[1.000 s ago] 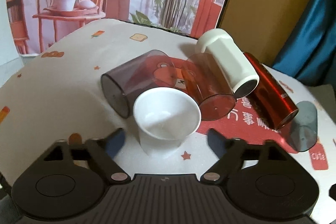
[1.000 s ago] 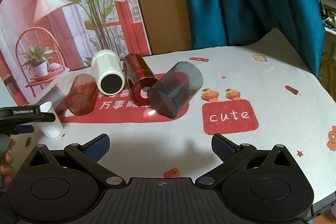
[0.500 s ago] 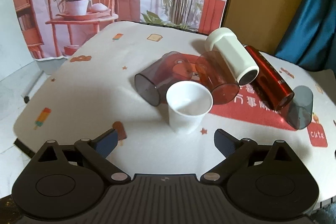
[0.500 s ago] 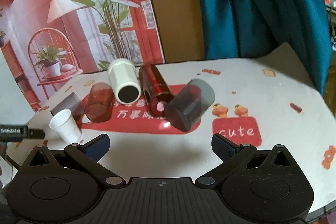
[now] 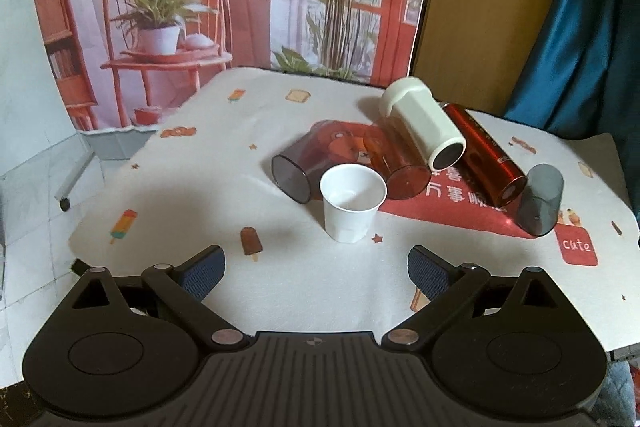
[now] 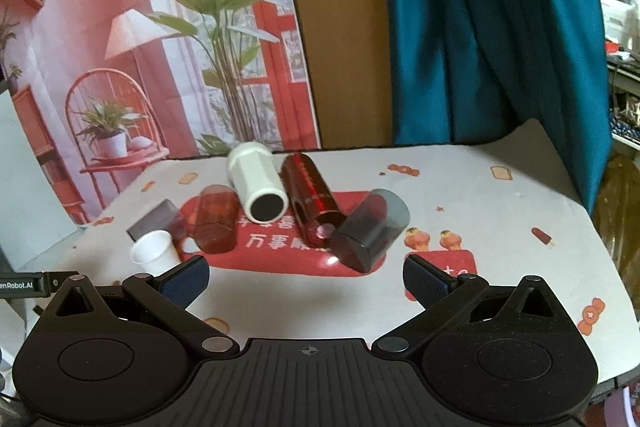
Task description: Flip cup upright
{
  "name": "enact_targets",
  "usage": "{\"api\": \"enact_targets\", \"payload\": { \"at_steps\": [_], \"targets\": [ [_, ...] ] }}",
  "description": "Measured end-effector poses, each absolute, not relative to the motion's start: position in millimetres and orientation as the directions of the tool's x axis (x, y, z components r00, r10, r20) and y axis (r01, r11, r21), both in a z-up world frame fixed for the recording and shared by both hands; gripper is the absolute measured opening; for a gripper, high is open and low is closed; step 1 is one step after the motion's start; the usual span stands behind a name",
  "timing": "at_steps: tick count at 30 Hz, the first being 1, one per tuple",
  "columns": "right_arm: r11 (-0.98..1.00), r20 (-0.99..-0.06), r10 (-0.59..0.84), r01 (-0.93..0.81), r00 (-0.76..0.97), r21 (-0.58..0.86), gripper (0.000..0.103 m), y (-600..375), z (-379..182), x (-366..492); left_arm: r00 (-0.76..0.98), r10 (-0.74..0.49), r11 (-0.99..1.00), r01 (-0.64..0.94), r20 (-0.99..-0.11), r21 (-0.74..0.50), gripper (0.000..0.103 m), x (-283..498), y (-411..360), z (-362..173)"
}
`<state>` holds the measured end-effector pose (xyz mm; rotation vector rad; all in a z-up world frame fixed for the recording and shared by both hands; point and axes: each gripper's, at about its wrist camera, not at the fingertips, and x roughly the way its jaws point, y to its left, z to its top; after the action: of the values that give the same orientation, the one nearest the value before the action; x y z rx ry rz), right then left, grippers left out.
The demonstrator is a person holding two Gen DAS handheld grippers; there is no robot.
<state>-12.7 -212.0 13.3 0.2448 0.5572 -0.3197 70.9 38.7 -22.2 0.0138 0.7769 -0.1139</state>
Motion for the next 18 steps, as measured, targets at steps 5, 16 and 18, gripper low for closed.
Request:
{"api": "enact_targets", "payload": {
  "at_steps": [5, 16, 18],
  "targets": [
    [0.93, -0.542, -0.225, 0.345, 0.81, 0.129, 0.103, -192.8, 27.0, -21.3, 0.717, -0.078, 0.996, 0.089, -0.692, -0.02, 0.099, 50.6, 45.0, -7.4],
    [0.94, -0.546, -0.242, 0.334, 0.802, 0.073, 0.103, -163.1, 13.0, -36.2, 0.748, -0.086, 0.994, 0.111, -0.658, -0.004, 0.103, 11.5, 45.6, 1.3],
    [0.941, -0.541, -0.245, 0.331, 0.805, 0.067, 0.103, -159.7, 9.2, -40.0, 0.752, -0.076, 0.995, 0.104, -0.655, 0.004, 0.103, 6.5, 45.1, 0.2]
  ]
}}
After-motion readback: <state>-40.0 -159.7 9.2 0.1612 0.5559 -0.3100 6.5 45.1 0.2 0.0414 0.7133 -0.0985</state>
